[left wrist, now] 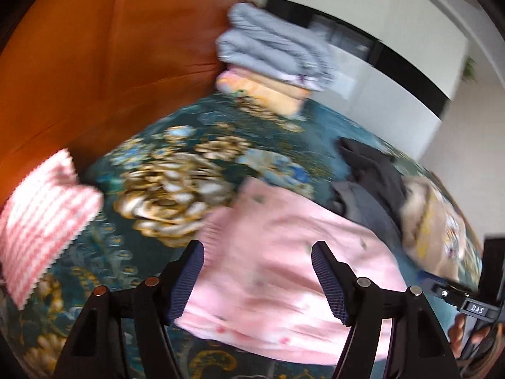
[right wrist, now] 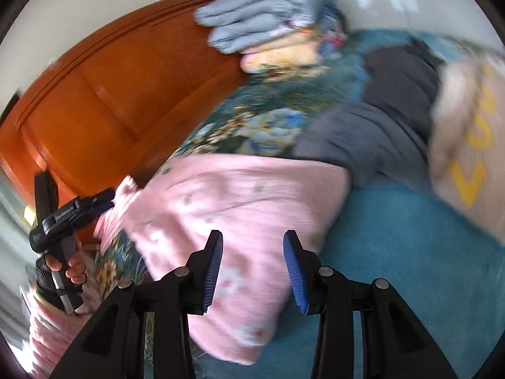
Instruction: Fold clothes
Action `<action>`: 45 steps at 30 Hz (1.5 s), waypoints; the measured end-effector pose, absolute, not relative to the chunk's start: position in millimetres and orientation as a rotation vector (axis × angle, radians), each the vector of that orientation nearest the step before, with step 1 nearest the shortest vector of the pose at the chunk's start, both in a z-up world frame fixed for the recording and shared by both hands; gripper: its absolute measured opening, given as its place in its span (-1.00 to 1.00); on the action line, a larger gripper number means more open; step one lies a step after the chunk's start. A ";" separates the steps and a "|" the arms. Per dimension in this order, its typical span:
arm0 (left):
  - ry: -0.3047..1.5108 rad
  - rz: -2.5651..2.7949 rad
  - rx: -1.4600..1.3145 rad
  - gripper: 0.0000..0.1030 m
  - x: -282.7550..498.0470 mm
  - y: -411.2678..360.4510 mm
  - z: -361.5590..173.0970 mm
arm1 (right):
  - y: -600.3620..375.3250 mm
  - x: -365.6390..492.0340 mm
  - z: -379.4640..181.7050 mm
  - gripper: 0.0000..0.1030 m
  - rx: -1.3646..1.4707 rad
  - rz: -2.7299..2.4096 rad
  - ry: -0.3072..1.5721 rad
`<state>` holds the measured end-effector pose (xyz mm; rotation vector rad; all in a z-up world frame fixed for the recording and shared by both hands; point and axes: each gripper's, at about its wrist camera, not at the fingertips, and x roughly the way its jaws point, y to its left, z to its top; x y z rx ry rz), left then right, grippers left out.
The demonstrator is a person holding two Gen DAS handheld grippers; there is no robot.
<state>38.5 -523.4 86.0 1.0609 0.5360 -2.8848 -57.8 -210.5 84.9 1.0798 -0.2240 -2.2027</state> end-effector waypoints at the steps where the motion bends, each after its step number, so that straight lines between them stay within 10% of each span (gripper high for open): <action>1: 0.546 -2.897 1.087 0.45 35.0 -518.7 78.3 | -218.7 -50.3 84.0 -0.21 1.076 -2.183 -0.189; 13: 0.700 -2.740 1.191 0.44 20.8 -540.2 42.8 | -233.4 -44.1 19.3 -0.20 1.291 -2.136 -0.190; 28: 0.350 -2.592 1.098 0.68 102.1 -477.1 30.0 | -200.1 39.2 6.5 -0.20 1.208 -2.192 -0.157; 36: 0.225 -2.548 1.080 1.00 81.4 -453.2 -10.4 | -223.8 65.2 -12.2 0.43 1.156 -2.314 0.002; 45: 0.227 -2.497 1.198 1.00 61.3 -454.8 -31.4 | -254.0 57.2 -19.2 0.58 1.193 -2.464 0.112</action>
